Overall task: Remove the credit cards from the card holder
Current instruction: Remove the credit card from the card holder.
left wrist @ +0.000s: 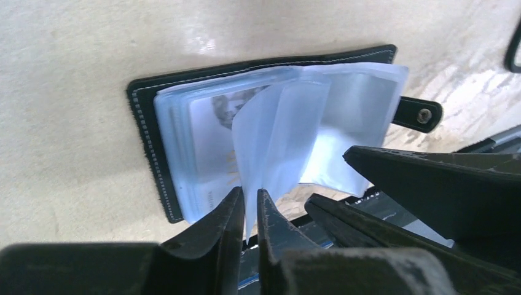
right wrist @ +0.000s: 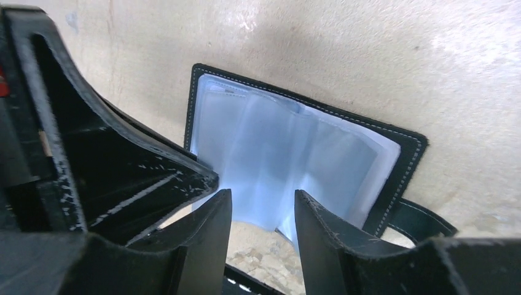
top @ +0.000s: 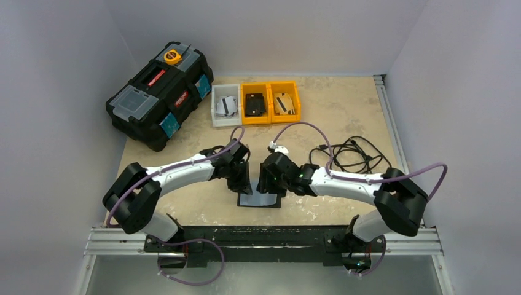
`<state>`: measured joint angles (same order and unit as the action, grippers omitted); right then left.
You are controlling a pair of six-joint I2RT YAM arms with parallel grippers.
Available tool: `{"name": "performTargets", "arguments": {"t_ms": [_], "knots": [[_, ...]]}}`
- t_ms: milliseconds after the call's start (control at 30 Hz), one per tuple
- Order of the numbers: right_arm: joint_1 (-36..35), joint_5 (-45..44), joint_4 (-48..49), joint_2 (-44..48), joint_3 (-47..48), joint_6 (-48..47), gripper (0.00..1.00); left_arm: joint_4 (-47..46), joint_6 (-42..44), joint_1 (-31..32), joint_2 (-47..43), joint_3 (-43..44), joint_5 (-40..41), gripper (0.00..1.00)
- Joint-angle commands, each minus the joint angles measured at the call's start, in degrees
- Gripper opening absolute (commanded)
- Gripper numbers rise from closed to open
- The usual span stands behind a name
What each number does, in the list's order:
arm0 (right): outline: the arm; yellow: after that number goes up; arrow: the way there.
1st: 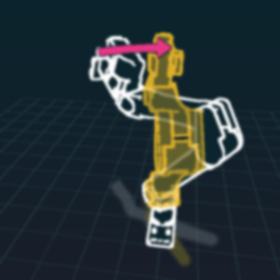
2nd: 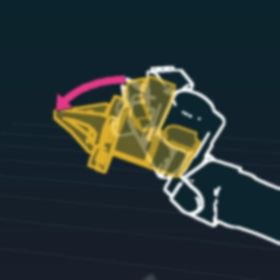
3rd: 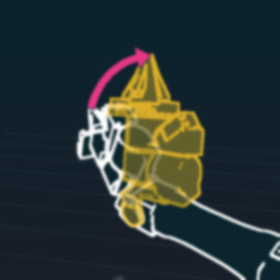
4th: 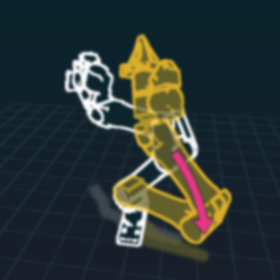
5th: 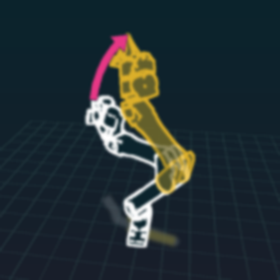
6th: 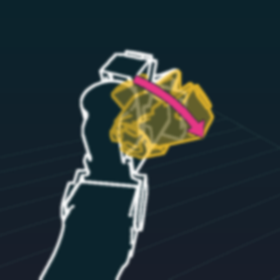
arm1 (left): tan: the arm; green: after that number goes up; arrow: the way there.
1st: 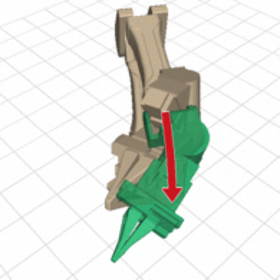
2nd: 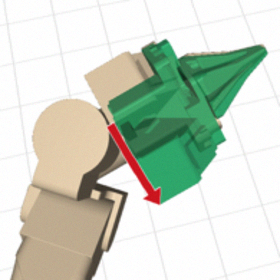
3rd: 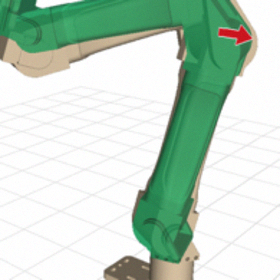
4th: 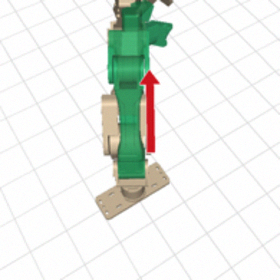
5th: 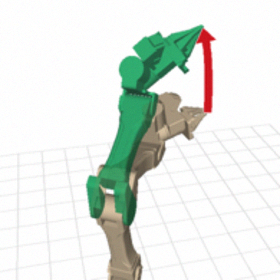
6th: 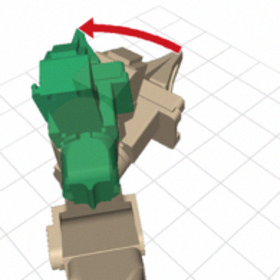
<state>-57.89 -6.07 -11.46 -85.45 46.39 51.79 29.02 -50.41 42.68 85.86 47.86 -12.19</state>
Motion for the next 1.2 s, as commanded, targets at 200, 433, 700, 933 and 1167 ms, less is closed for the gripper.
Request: {"name": "performTargets", "arguments": {"t_ms": [200,433,700,933,1167], "knots": [[3.12,-6.40,-10.05,12.49,0.65,-0.55,0.43,-7.65,-0.92,2.55,1.54,3.45,-5.15,0.33],[3.91,-8.44,-13.57,19.48,-2.59,1.62,0.43,-10.52,-2.07,3.72,8.29,8.46,-8.36,0.44],[3.92,-9.03,-15.02,22.39,-4.44,3.04,0.40,-9.66,-3.96,4.59,16.57,12.79,-9.22,0.49],[3.91,-7.82,-13.70,21.89,-4.77,3.22,0.39,-10.09,-4.30,4.61,17.34,12.19,-9.30,0.49],[3.92,-6.68,-12.35,21.55,-4.37,2.79,0.38,-7.27,-3.16,4.54,12.64,12.26,-7.25,0.49]]}}
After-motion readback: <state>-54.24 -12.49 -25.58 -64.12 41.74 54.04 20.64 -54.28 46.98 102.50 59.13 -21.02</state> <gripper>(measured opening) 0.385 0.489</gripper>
